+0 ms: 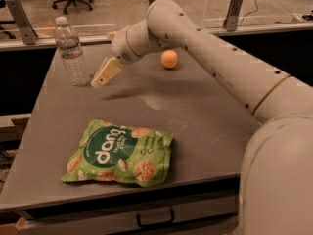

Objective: Move water bottle near orange

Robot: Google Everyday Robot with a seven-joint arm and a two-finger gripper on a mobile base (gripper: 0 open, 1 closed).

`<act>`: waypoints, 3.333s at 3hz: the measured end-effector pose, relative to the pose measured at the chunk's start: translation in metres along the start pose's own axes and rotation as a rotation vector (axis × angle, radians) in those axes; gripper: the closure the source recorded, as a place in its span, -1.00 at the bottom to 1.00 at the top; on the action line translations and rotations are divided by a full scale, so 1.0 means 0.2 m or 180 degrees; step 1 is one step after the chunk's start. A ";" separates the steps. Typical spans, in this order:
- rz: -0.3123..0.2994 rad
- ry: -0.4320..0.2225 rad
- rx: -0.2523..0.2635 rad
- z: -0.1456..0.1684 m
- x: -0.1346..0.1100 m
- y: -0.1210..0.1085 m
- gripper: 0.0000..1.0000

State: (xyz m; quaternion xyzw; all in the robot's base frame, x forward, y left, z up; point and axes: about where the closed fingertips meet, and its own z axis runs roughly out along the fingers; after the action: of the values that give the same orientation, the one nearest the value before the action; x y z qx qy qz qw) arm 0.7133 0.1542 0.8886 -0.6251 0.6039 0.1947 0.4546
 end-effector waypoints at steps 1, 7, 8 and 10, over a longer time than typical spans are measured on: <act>0.0169 -0.0216 -0.0065 0.16 0.00 -0.01 -1.00; 0.0576 -0.0533 0.0084 0.03 -0.16 -0.17 0.89; 0.0577 -0.0533 0.0076 0.04 -0.16 -0.17 1.00; 0.0532 -0.0438 0.0251 -0.04 -0.13 -0.26 1.00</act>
Offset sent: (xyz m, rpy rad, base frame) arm 0.0139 0.0884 -0.0193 0.2399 0.1711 0.0931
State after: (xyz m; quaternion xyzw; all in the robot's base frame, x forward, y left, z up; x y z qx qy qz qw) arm 0.7551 0.1557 0.9314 -0.5393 0.6285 0.2505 0.5014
